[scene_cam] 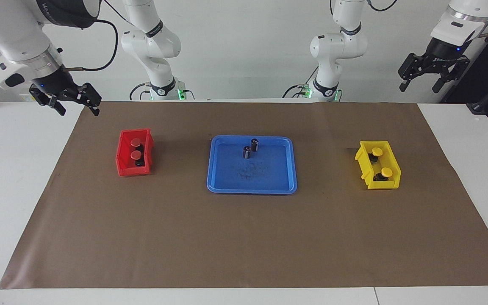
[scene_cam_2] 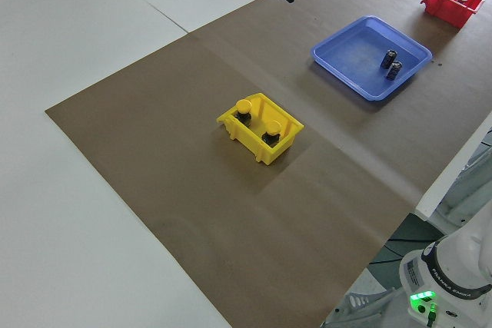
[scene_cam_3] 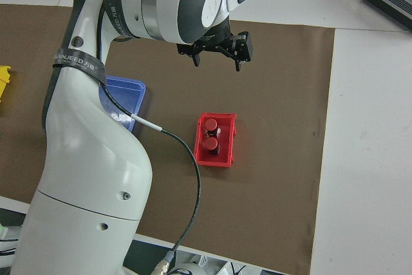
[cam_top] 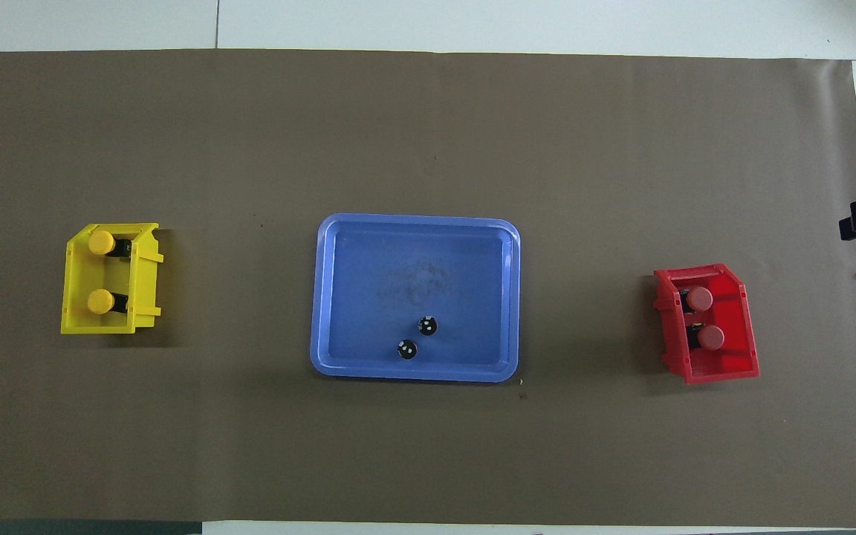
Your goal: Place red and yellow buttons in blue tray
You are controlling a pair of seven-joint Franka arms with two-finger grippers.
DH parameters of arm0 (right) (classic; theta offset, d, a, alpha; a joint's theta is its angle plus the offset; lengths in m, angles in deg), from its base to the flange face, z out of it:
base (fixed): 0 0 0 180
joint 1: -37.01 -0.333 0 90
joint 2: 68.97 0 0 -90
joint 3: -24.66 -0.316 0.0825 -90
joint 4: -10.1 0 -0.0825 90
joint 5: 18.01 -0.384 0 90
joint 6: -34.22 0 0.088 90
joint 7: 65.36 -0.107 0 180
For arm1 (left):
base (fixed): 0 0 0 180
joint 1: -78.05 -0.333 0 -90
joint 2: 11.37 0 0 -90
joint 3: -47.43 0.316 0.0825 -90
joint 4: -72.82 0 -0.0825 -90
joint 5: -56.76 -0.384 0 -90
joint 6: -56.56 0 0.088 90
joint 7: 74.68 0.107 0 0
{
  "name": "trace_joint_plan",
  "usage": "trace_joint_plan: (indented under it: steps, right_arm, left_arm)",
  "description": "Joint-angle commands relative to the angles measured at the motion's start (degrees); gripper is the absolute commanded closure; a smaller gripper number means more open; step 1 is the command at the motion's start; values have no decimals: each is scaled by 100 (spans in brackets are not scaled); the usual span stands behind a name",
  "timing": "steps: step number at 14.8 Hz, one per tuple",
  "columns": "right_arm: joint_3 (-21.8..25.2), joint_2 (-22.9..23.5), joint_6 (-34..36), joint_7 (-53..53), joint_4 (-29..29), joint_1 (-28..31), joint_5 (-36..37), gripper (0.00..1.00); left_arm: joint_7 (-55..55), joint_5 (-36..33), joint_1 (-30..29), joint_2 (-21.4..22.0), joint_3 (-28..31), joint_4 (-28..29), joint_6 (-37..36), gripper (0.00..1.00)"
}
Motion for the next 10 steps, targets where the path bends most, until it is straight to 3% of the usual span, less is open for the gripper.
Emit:
trace_joint_plan:
  steps: [1,10]
  right_arm:
    - [-35,-33,-38,-43,-54,22,6,0]
    - [-53,-129,-56,-43,-264,14,49,0]
  left_arm:
    - [162,-124,8,-504,-29,-36,321,0]
    - [162,96,8,-604,-29,-55,427,0]
